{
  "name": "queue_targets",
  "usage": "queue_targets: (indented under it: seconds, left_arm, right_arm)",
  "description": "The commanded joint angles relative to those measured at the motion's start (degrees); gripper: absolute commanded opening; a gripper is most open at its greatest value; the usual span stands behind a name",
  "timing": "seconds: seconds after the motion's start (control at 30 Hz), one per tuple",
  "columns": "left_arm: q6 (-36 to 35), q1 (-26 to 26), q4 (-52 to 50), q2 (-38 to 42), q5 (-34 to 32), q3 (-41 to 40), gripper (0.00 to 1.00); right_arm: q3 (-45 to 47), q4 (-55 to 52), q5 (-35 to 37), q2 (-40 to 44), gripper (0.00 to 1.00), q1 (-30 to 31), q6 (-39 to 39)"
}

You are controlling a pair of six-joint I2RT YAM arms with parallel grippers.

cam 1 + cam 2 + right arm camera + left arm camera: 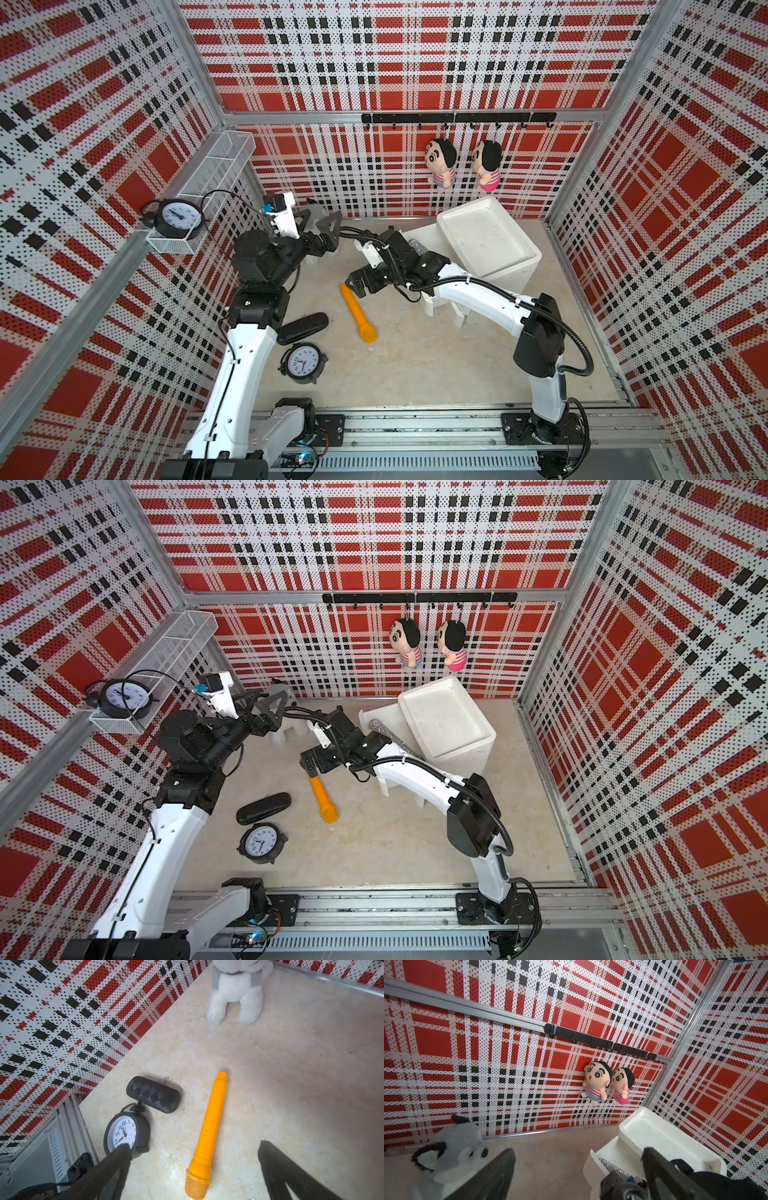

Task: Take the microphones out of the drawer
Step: Pick up the microphone from the drawer.

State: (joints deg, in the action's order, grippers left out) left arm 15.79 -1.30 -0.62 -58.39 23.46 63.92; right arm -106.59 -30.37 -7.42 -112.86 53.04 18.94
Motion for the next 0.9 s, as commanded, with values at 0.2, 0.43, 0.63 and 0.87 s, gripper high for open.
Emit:
queue_targets:
  seconds: [0.2,0.43,0.63,0.87]
  left_arm:
    - [-3.7,-0.3,-3.2,0.4,3.0,1.9,0.98]
    - [-8.1,-2.8,-7.5,-0.8,5.7,3.7,0.98]
    - [-13.2,-10.3,-15.3,-5.8,6.3,7.8,0.98]
    - [-17.3,-23.0,-24.6,-14.9,-6.1,15.4,0.98]
  right_arm:
    - [0.3,-4.3,5.7,13.1,1.00,-0.3,-7.9]
    - [-1.3,-12.1,9.0,17.9,1.00,-4.9,-8.7]
    - [0.9,-18.2,10.6,23.3,1.00,-12.4,-8.7]
    - [10.3,-17.6,7.7,31.3,1.00,-25.5,-8.7]
